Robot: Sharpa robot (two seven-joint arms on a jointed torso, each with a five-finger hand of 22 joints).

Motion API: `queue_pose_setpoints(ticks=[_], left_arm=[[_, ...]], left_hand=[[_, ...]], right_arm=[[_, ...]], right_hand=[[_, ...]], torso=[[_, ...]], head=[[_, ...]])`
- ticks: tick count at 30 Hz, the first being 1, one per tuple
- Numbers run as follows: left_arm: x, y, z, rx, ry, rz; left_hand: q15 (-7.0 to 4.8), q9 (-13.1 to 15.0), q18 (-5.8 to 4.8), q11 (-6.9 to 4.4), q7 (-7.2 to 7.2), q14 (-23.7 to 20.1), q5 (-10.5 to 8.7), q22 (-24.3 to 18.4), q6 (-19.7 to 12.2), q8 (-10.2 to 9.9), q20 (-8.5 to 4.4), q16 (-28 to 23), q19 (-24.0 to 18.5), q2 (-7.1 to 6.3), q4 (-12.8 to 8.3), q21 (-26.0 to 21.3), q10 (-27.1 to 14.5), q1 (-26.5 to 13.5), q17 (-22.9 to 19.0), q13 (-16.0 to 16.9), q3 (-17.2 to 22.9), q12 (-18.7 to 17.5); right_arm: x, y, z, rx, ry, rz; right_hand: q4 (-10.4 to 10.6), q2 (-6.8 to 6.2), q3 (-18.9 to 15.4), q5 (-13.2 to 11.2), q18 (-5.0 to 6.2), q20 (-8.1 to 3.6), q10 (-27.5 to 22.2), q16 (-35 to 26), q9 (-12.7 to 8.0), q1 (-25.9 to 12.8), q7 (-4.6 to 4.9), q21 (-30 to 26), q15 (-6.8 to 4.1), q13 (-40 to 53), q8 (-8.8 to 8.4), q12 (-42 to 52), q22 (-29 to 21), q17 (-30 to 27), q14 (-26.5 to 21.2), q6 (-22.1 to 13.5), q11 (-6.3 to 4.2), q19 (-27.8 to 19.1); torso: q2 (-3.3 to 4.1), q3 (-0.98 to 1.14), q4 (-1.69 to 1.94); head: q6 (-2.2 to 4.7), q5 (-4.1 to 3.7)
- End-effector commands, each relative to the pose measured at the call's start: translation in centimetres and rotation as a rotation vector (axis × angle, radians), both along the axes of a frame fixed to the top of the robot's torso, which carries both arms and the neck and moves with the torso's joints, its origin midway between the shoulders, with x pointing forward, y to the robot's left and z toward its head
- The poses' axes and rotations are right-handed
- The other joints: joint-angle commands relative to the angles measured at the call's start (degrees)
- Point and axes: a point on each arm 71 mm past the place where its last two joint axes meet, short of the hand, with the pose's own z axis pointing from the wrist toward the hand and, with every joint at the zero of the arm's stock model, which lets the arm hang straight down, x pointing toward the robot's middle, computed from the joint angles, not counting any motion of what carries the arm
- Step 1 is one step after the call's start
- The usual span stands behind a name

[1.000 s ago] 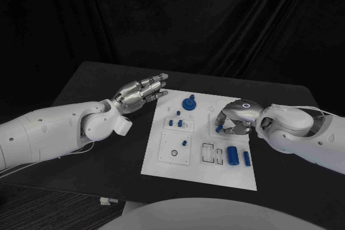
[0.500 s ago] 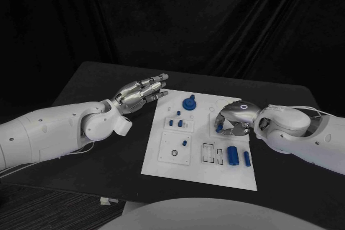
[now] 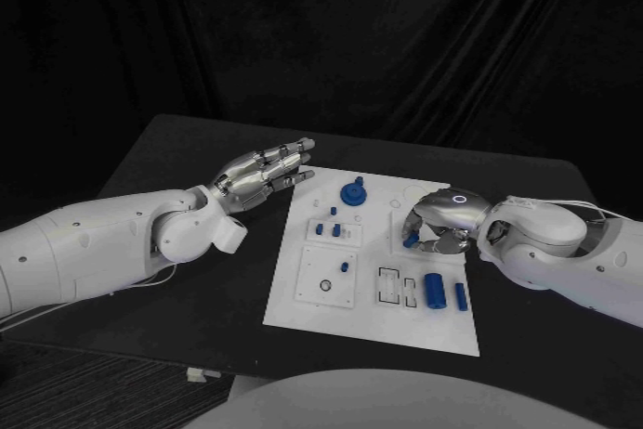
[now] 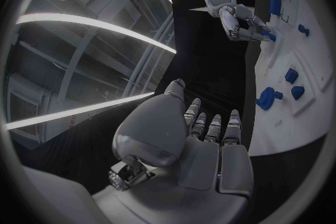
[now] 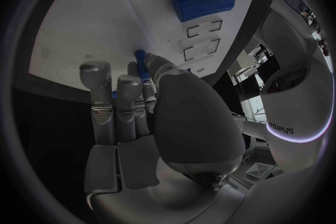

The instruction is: Assemble the parts on the task board

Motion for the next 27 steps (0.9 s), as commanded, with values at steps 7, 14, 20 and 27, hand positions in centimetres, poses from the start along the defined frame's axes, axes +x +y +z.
queue_pose_setpoints(ticks=[7, 14, 20, 27], left_arm=[[-0.1, 0.0, 0.0, -0.012, 0.003, -0.01], [-0.1, 0.0, -0.1, -0.009, 0.005, -0.01], [0.0, -0.2, -0.1, -0.011, 0.005, -0.014], [0.0, -0.3, -0.1, -0.01, 0.005, -0.014]], left_hand=[[0.6, 0.09, 0.65, 0.43, 0.1, -0.01, 0.38, -0.04, 0.51, 0.43, 0.07, 0.06, 0.27, 0.77, -0.5, 0.2, 0.08, 0.14, 0.0, 0.1, 0.13, 0.3], [0.61, 0.1, 0.65, 0.48, 0.14, -0.01, 0.45, -0.05, 0.59, 0.48, 0.08, 0.06, 0.28, 0.84, -0.6, 0.2, 0.09, 0.2, 0.0, 0.11, 0.21, 0.36], [0.61, 0.09, 0.64, 0.55, 0.21, -0.03, 0.53, -0.12, 0.59, 0.51, 0.08, 0.05, 0.26, 0.94, -0.71, 0.18, 0.11, 0.24, 0.0, 0.12, 0.3, 0.43], [0.61, 0.09, 0.64, 0.56, 0.21, -0.04, 0.55, -0.18, 0.56, 0.51, 0.08, 0.04, 0.24, 0.98, -0.72, 0.17, 0.12, 0.25, -0.01, 0.12, 0.33, 0.44]], right_arm=[[0.1, 0.5, 3.5, 0.115, -0.085, -0.024], [-0.7, 2.4, 6.3, 0.137, -0.115, 0.022], [-1.7, 5.9, 6.8, 0.118, -0.086, 0.116], [-2.5, 10.3, 6.4, 0.038, -0.068, 0.239]], right_hand=[[-0.51, 0.57, 2.43, -5.59, -0.36, -0.72, 1.64, -0.29, 0.66, 1.85, -0.02, 0.69, -0.59, 0.11, 0.14, -1.12, 5.57, 0.07, 0.25, 0.9, -0.39, 0.09], [-0.42, 0.19, 2.79, -5.8, -0.4, -0.7, 1.59, -0.2, 0.69, 1.63, 0.03, 0.91, -0.55, 0.09, -0.06, -1.42, 5.6, 0.21, 0.3, 0.72, -0.3, 0.08], [-0.3, -0.07, 3.0, -5.83, -0.4, -0.67, 1.68, -0.15, 0.7, 1.36, 0.05, 0.89, -0.51, 0.1, -0.21, -1.58, 5.59, 0.29, 0.34, 0.59, -0.29, 0.05], [-0.36, -0.36, 3.48, -5.51, -0.37, -0.67, 1.9, -0.2, 0.61, 1.22, 0.08, 0.79, -0.52, 0.13, -0.59, -1.78, 5.55, 0.25, 0.38, 0.21, -0.31, 0.01]], torso=[[-0.04, -0.03, 0.01], [-0.03, -0.04, 0.02], [0.0, -0.03, -0.01], [-0.06, -0.03, -0.03]], head=[[-0.01, 0.35], [-0.01, 0.27], [-0.01, 0.21], [-0.01, 0.48]])
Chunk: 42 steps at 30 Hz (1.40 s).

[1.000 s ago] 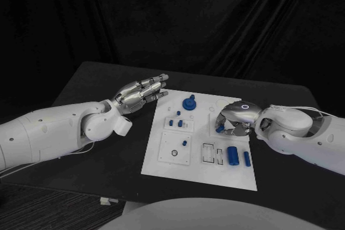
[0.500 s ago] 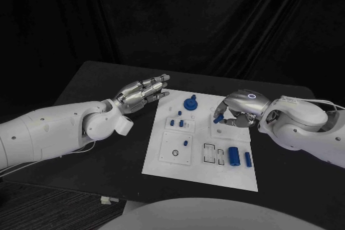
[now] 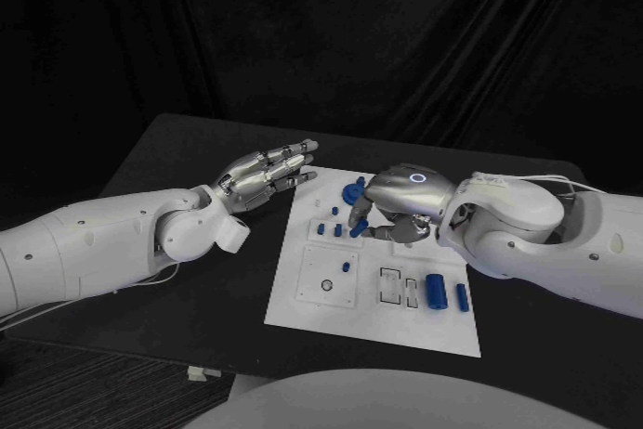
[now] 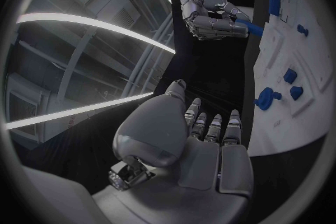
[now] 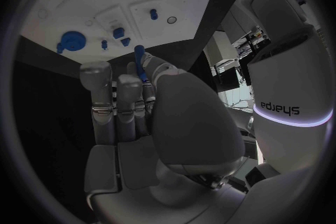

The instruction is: Assemble the parts on the task board

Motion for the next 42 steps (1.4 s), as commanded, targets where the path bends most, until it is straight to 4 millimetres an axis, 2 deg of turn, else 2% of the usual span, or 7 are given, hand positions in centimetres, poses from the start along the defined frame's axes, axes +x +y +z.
queue_pose_setpoints(ticks=[1, 4, 7, 15, 20, 31, 42], left_arm=[[-0.1, -0.1, 0.0, -0.017, -0.002, -0.01], [-0.1, -0.1, 0.0, -0.017, -0.002, -0.009], [-0.1, -0.2, 0.0, -0.018, -0.002, -0.01], [-0.1, -0.1, 0.0, -0.016, -0.001, -0.01], [0.0, -0.1, 0.0, -0.015, -0.001, -0.01], [-0.1, -0.2, 0.0, -0.015, 0.0, -0.011], [-0.1, 0.0, 0.0, -0.015, 0.002, -0.011]], left_hand=[[0.18, 0.04, 0.64, 0.36, -0.06, -0.05, 0.34, -0.08, 0.32, 0.31, 0.08, 0.03, 0.23, 0.68, -0.34, 0.16, -0.1, -0.07, -0.03, 0.05, -0.05, 0.23], [0.18, 0.04, 0.64, 0.36, -0.06, -0.05, 0.34, -0.08, 0.32, 0.31, 0.08, 0.03, 0.23, 0.68, -0.34, 0.16, -0.1, -0.07, -0.03, 0.05, -0.05, 0.23], [0.18, 0.03, 0.64, 0.36, -0.06, -0.06, 0.35, -0.13, 0.27, 0.31, 0.07, 0.02, 0.2, 0.68, -0.35, 0.14, -0.09, -0.08, -0.03, 0.05, -0.05, 0.23], [0.16, 0.03, 0.63, 0.37, -0.05, -0.06, 0.37, -0.26, 0.23, 0.31, 0.06, 0.02, 0.13, 0.72, -0.36, 0.1, -0.09, -0.09, -0.03, 0.05, -0.02, 0.23], [0.14, 0.02, 0.62, 0.38, -0.04, -0.09, 0.38, -0.39, 0.22, 0.31, 0.04, 0.0, 0.06, 0.76, -0.36, 0.06, -0.09, -0.11, -0.04, 0.04, -0.01, 0.2], [0.11, 0.02, 0.6, 0.39, -0.03, -0.09, 0.36, -0.58, 0.2, 0.32, 0.0, 0.0, -0.06, 0.8, -0.34, 0.0, -0.1, -0.19, -0.05, 0.04, -0.01, 0.19], [0.11, 0.02, 0.59, 0.4, -0.03, -0.07, 0.36, -0.56, 0.22, 0.34, -0.03, 0.01, -0.07, 0.81, -0.34, -0.01, -0.1, -0.23, -0.04, 0.04, -0.02, 0.2]], right_arm=[[-0.2, 1.3, -0.6, -0.103, -0.003, 0.03], [-0.6, 3.0, -1.0, -0.117, -0.01, 0.075], [-1.2, 4.8, -1.6, -0.127, -0.019, 0.128], [-2.3, 6.8, -3.5, -0.143, -0.02, 0.194], [-2.6, 7.1, -4.3, -0.15, -0.027, 0.208], [-3.0, 7.2, -5.3, -0.163, -0.013, 0.211], [-3.1, 6.9, -5.6, -0.173, -0.002, 0.206]], right_hand=[[-0.1, -0.58, 0.37, 0.33, -0.36, -0.3, 1.3, -0.31, -0.08, -0.21, 0.05, -0.05, -0.32, 0.09, -0.25, -0.17, 5.49, -0.06, 0.16, -0.33, -0.93, -0.05], [-0.31, -0.67, 0.66, 0.73, -0.38, -0.32, 1.51, -0.02, -0.06, -0.19, 0.03, 0.24, -0.37, 0.12, -0.28, -0.25, 5.53, 0.27, 0.25, -0.18, -0.97, -0.02], [-0.4, -0.79, 0.76, 0.92, -0.38, -0.33, 1.65, 0.01, -0.05, -0.28, 0.04, 0.34, -0.38, 0.14, -0.3, -0.28, 5.55, 0.31, 0.28, -0.12, -0.98, -0.01], [-0.67, -0.98, 1.02, 1.18, -0.4, -0.36, 1.92, 0.13, -0.05, -0.37, 0.02, 0.6, -0.42, 0.17, -0.44, -0.38, 5.58, 0.46, 0.32, -0.09, -1.04, -0.01], [-0.76, -1.1, 1.1, 1.38, -0.43, -0.37, 1.99, 0.19, -0.06, -0.43, 0.03, 0.84, -0.42, 0.17, -0.51, -0.43, 5.62, 0.53, 0.34, -0.11, -1.03, 0.0], [-1.01, -1.2, 1.36, 1.74, -0.45, -0.39, 2.26, 0.25, -0.1, -0.43, 0.01, 1.04, -0.45, 0.19, -0.62, -0.48, 5.65, 0.62, 0.35, -0.06, -1.09, 0.0], [-1.33, -1.36, 1.6, 2.01, -0.42, -0.43, 2.56, 0.1, -0.16, -0.38, 0.03, 0.95, -0.49, 0.23, -0.77, -0.49, 5.63, 0.47, 0.29, -0.06, -1.12, -0.06]], torso=[[-0.01, 0.03, 0.01], [0.07, 0.09, 0.04], [0.08, 0.07, 0.08], [0.07, -0.01, 0.04], [0.07, 0.0, 0.07], [0.04, 0.02, -0.01], [0.02, 0.02, 0.02]], head=[[-0.01, 0.15], [-0.01, 0.1], [-0.01, -0.15], [-0.01, -0.12], [-0.01, -0.44], [-0.01, 0.02], [-0.01, 0.11]])
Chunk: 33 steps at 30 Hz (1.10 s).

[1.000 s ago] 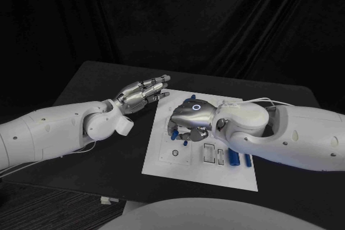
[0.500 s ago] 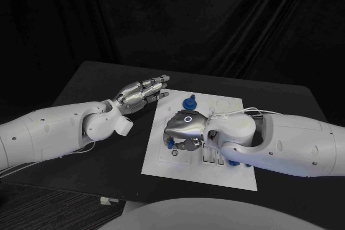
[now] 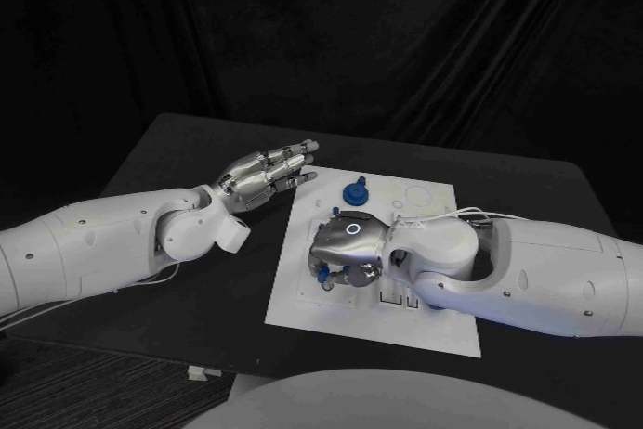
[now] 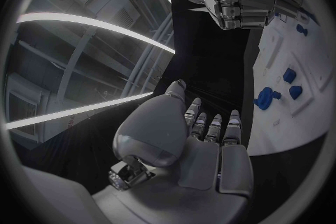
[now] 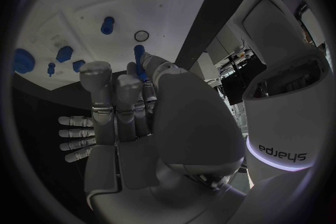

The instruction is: Assemble the parts on the task board

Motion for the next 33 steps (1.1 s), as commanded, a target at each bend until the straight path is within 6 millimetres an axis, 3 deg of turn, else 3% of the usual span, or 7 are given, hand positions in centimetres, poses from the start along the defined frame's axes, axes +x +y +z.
queue_pose_setpoints(ticks=[1, 33], left_arm=[[-0.1, -0.1, 0.0, -0.017, 0.0, -0.012], [-0.1, -0.2, -0.1, -0.013, 0.008, -0.019]], left_hand=[[0.12, 0.03, 0.58, 0.4, -0.03, -0.07, 0.37, -0.01, 0.19, 0.34, -0.03, 0.01, -0.06, 0.6, -0.35, -0.01, -0.1, -0.01, -0.04, 0.06, -0.01, 0.22], [0.15, 0.03, 0.56, 0.43, 0.0, -0.07, 0.41, 0.12, 0.2, 0.38, -0.04, 0.02, 0.01, 0.64, -0.4, 0.01, -0.11, -0.08, -0.04, 0.05, 0.01, 0.18]], right_arm=[[-0.1, -0.2, -0.2, -0.017, -0.006, 0.0], [-0.4, -0.7, -1.3, -0.028, -0.005, -0.004]], right_hand=[[-0.04, -0.07, 0.35, 0.18, -0.42, -0.43, 2.0, 0.09, -0.03, 0.22, 0.04, 0.03, -0.28, 0.11, -0.17, 0.4, 5.65, -0.09, 0.08, -0.04, -1.57, -0.07], [-0.46, -0.35, 0.57, 0.12, -0.33, -0.49, 2.91, -0.54, -0.02, -0.26, -0.05, -0.51, -0.37, 0.34, -0.28, 0.59, 5.51, -0.64, -0.28, 0.44, -1.75, -0.39]], torso=[[-0.01, -0.01, 0.01], [0.01, 0.0, 0.02]], head=[[-0.01, 0.01], [-0.01, -0.44]])
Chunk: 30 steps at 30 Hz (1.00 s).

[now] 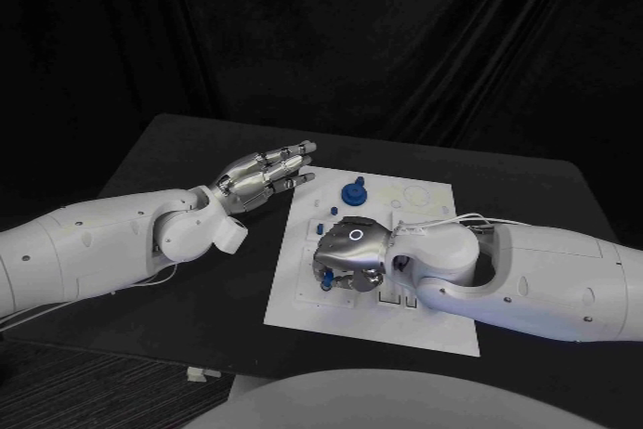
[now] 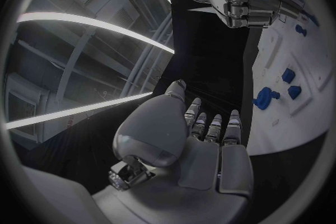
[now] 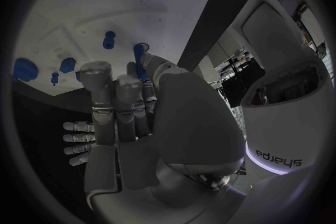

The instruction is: Assemble the parts on the task board

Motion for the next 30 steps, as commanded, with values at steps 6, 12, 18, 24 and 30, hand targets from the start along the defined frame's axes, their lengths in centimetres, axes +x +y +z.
queue_pose_setpoints(ticks=[6, 12, 18, 24, 30], left_arm=[[-0.1, -0.27, -0.03, -0.017, 0.004, -0.019], [-0.08, -0.26, -0.06, -0.016, 0.005, -0.02], [-0.06, -0.25, -0.11, -0.014, 0.008, -0.022], [-0.04, -0.26, -0.17, -0.013, 0.01, -0.023], [-0.05, -0.27, -0.23, -0.012, 0.012, -0.025]], left_hand=[[0.15, 0.04, 0.56, 0.43, 0.0, -0.07, 0.19, 0.1, 0.2, 0.38, -0.04, 0.02, 0.01, 0.64, -0.4, 0.02, -0.11, -0.08, -0.04, 0.06, 0.02, 0.18], [0.15, 0.04, 0.56, 0.43, 0.01, -0.07, 0.21, 0.11, 0.21, 0.4, -0.04, 0.02, 0.02, 0.66, -0.42, 0.02, -0.11, -0.1, -0.04, 0.06, 0.03, 0.17], [0.15, 0.05, 0.56, 0.43, 0.01, -0.06, 0.21, 0.14, 0.27, 0.42, -0.04, 0.02, 0.04, 0.67, -0.43, 0.03, -0.11, -0.11, -0.04, 0.06, 0.03, 0.18], [0.15, 0.05, 0.56, 0.43, 0.01, -0.06, 0.21, 0.14, 0.27, 0.42, -0.04, 0.02, 0.04, 0.67, -0.43, 0.03, -0.11, -0.11, -0.04, 0.06, 0.03, 0.18], [0.15, 0.05, 0.56, 0.43, 0.01, -0.06, 0.21, 0.14, 0.27, 0.42, -0.04, 0.02, 0.04, 0.67, -0.43, 0.03, -0.11, -0.11, -0.04, 0.06, 0.03, 0.18]], right_arm=[[-0.2, 0.09, -0.43, -0.001, -0.002, 0.002], [-0.28, 0.14, -0.68, -0.001, 0.003, 0.003], [-0.41, 0.23, -0.82, 0.007, 0.023, 0.0], [-0.33, 0.18, -1.0, -0.008, 0.034, -0.015], [-0.22, 0.04, -1.26, -0.028, 0.041, -0.029]], right_hand=[[-0.17, 0.16, 0.24, 0.15, -0.31, -0.31, 2.75, -0.37, 0.08, 0.27, -0.09, -0.39, -0.24, 0.11, -0.25, 0.33, 5.5, -0.03, -0.14, 0.48, -2.11, -0.24], [-0.33, 0.14, 0.29, 0.12, -0.29, -0.35, 3.11, -0.55, 0.11, 0.2, -0.15, -0.4, -0.31, 0.22, -0.26, 0.47, 5.48, -0.17, -0.22, 0.65, -2.22, -0.32], [-0.52, 0.13, 0.35, 0.12, -0.28, -0.41, 3.45, -0.58, 0.14, 0.16, -0.23, -0.36, -0.4, 0.34, -0.25, 0.62, 5.48, -0.15, -0.24, 0.86, -2.34, -0.37], [-0.64, 0.04, 0.41, 0.12, -0.15, -0.43, 3.2, -1.21, 0.08, 0.0, -0.16, -1.37, -0.37, 0.34, -0.46, 0.45, 5.29, -0.78, -0.49, 0.69, -2.24, -0.62], [-0.82, -0.06, 0.57, -0.06, 0.0, -0.28, 2.39, -2.41, -0.14, -0.5, 0.15, -3.04, -0.08, 0.34, -1.16, 0.02, 4.97, -1.85, -1.19, -0.08, -1.9, -1.27]], torso=[[0.0, 0.0, -0.01], [0.0, -0.01, 0.0], [-0.01, 0.0, 0.01], [0.0, -0.01, 0.02], [0.0, 0.0, 0.01]], head=[[-0.01, 0.0], [-0.01, 0.07], [-0.01, 0.09], [-0.01, 0.04], [-0.01, 0.13]])
